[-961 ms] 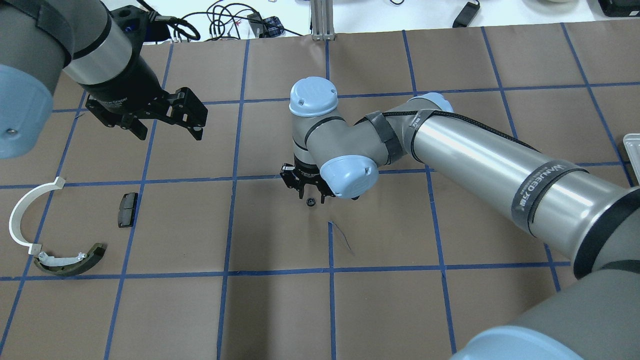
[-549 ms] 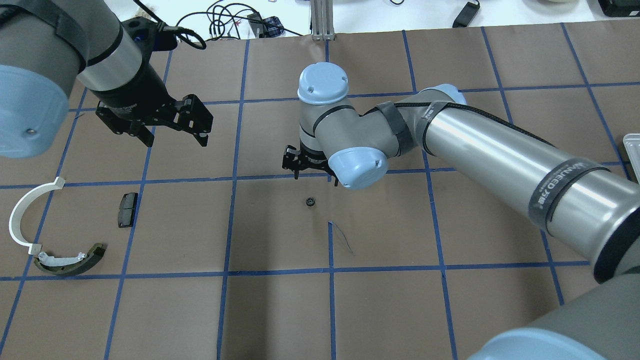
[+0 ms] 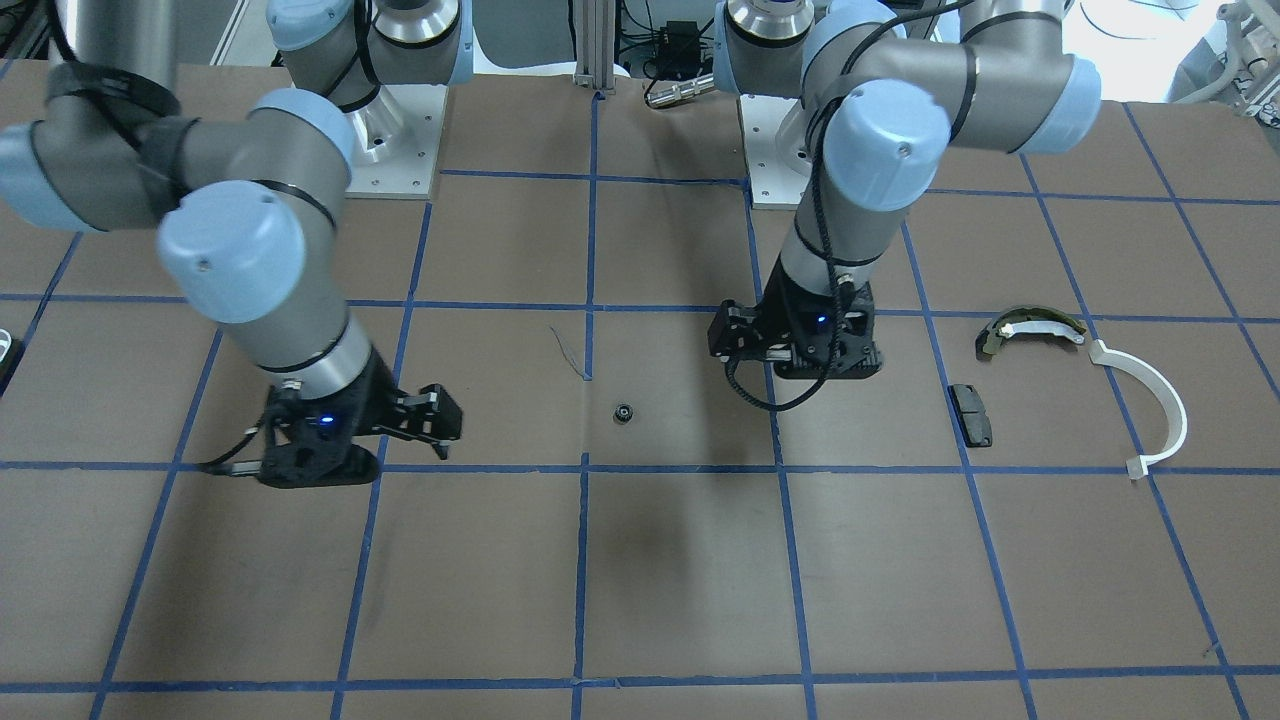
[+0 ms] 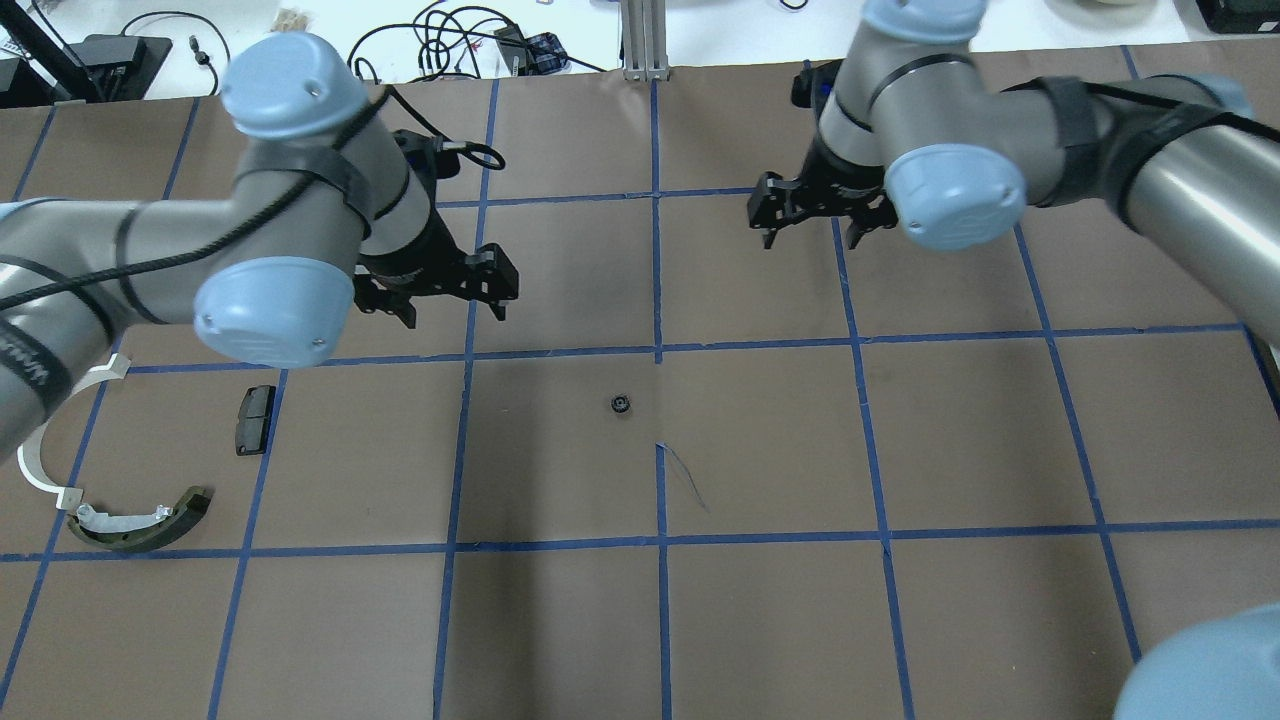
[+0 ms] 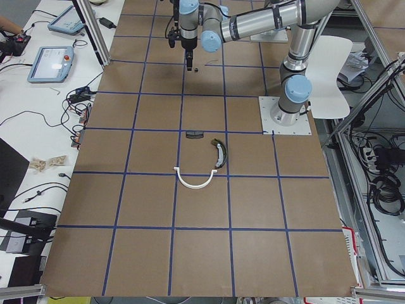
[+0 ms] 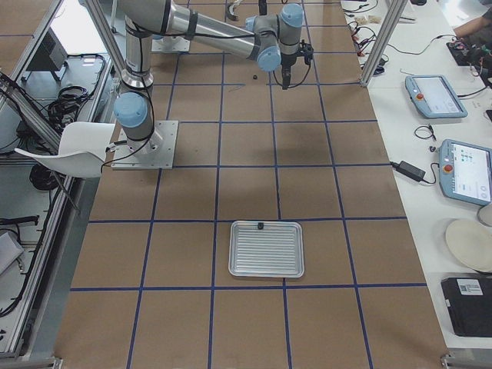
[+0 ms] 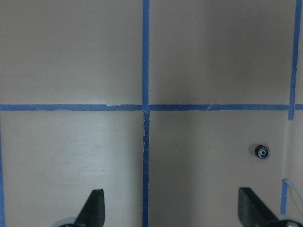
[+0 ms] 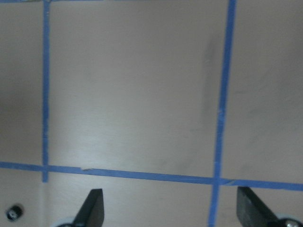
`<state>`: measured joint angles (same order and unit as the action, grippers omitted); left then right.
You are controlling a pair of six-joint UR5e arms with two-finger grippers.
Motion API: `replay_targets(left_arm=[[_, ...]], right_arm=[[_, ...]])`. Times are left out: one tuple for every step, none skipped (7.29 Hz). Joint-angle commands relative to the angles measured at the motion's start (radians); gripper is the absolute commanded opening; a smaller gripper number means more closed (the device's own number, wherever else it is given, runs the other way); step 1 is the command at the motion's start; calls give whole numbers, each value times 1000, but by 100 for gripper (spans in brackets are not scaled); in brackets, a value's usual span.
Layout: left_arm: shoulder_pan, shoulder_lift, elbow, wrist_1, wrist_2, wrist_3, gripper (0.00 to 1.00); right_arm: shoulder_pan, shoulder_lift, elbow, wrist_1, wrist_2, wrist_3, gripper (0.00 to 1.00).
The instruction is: Place bearing gear from tray to pile
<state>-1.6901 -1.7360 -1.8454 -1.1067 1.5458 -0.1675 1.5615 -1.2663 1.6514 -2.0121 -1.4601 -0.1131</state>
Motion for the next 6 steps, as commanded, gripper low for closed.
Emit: replay_targets(left_arm=[[-117,-146,-8,154,2,-134,100],[-155,-195,-5,215,2,-147,100],[-189,-239,-3,226,3,-179,100],[-200,-267,-5,243,4,-181,100],[-200,-283,-6,243,2,-179,98],[-207,-298,-11,243,2,-184,97]], right_arm=[[-229,-28,-1,41,1,-530,100],[-320,-28,1,49,7,-753,100],[-383,-28,2,68,11,-939,100],[-438,-27,1,66,9,-1108,99],[-505,-22,2,67,9,-1290,98],[-574,-16,2,64,12,-1465,98]])
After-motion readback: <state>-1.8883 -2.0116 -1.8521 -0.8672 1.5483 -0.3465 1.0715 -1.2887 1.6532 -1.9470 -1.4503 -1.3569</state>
